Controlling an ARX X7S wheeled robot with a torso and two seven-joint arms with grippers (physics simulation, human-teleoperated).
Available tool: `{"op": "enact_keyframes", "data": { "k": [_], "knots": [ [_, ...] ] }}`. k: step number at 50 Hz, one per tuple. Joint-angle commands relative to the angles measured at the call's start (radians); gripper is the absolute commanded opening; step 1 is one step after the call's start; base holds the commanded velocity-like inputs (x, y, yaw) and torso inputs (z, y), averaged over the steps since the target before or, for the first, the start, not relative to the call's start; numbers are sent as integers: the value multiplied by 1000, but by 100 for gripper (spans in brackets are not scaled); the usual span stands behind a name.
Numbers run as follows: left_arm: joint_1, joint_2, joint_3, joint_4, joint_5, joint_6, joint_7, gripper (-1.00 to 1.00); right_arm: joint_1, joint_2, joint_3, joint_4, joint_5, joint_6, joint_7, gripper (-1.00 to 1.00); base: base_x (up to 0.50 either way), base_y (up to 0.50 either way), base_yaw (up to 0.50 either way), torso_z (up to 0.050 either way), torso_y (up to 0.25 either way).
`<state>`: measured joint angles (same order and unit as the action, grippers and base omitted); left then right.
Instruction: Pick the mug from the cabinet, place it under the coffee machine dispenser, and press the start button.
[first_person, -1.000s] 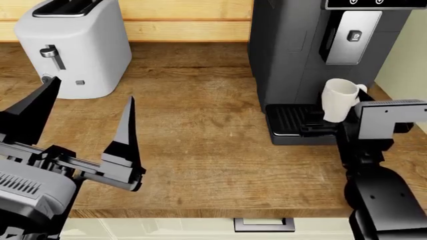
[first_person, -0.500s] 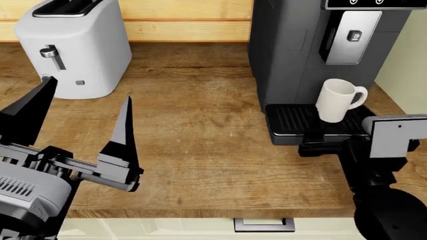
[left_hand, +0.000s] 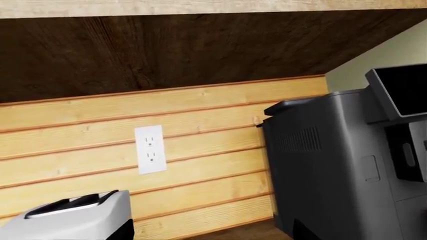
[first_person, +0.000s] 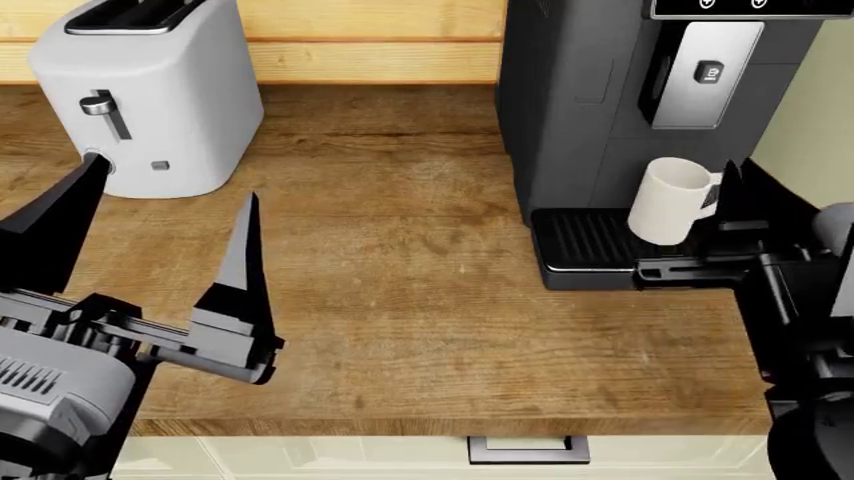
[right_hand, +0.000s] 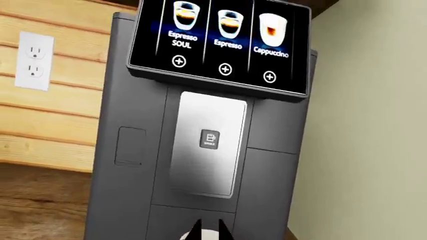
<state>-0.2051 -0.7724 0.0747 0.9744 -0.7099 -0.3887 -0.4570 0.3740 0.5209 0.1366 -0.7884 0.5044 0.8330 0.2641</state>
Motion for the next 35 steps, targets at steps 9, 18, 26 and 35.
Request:
{"op": "enact_keyframes", "data": {
  "k": [9,18,26,35],
  "knots": [
    [-7,-7,8,-2,-8,6,-6,100,211,20,-26,72,72,79,-29,-100,0,0,0,0,0],
    [-13,-11,11,0,-14,8,-8,100,279,15,-62,150,55,72,-37,-100,0,0,0,0,0],
    [-11,-14,15,-1,-11,14,-8,100,314,13,-93,181,44,73,-39,-100,0,0,0,0,0],
    [-7,-14,21,-9,-4,22,-5,100,341,5,-119,193,40,74,-39,-100,0,0,0,0,0]
  ]
}}
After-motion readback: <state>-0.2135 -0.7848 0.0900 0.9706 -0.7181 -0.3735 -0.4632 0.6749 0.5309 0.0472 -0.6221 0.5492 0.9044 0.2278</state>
